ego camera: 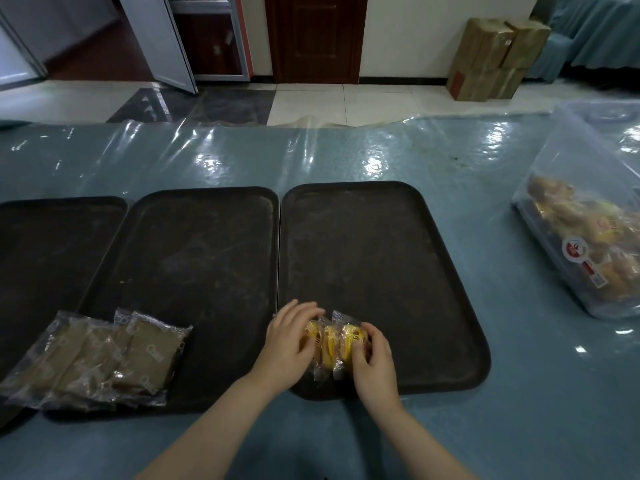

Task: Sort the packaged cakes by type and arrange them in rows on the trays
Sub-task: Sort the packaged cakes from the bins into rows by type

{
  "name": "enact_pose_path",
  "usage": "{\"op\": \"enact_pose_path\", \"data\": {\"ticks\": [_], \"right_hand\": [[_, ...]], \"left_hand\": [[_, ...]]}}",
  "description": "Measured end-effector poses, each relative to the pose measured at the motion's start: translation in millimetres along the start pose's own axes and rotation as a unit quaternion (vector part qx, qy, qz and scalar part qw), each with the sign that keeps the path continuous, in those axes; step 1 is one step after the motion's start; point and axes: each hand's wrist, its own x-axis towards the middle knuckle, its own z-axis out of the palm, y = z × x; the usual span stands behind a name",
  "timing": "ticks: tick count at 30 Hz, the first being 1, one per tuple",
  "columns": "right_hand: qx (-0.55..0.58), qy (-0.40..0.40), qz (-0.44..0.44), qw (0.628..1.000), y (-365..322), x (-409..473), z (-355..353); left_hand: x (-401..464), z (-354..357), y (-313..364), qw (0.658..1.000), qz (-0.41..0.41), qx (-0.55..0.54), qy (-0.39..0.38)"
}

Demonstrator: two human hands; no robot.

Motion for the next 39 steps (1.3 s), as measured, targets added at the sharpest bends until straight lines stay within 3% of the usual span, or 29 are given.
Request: {"op": "enact_pose_path", "data": {"ticks": [3,6,15,22,31,39], "right_hand": [[-0.055,-0.033,-0.022,0.998,0,-8,5],[-0.073,-0.046,-0.044,0.995,1,-12,8],[-0.154,-0.091,-0.096,0.979,10,-9,8],[-0.241,-0.161,-0.096,0.952,11,-8,12],[-0.245,-0.164,-0.088,0.951,7,-9,9],[-0.152,-0.135,-0.063,0.977,-5,-10,1]], "left_hand": [[4,-4,-15,0.994,-0.074,0.067,-0.048],[3,-2,-25,0.991,-0.091,0.063,-0.073],[-22,18,-27,0.995,-0.078,0.067,0.012],[-24,21,-26,0.99,-0.101,0.096,-0.015],[-25,12,-23,0.988,-0.123,0.078,-0.053],[-44,-11,-33,0.99,-0.134,0.027,-0.033]]}}
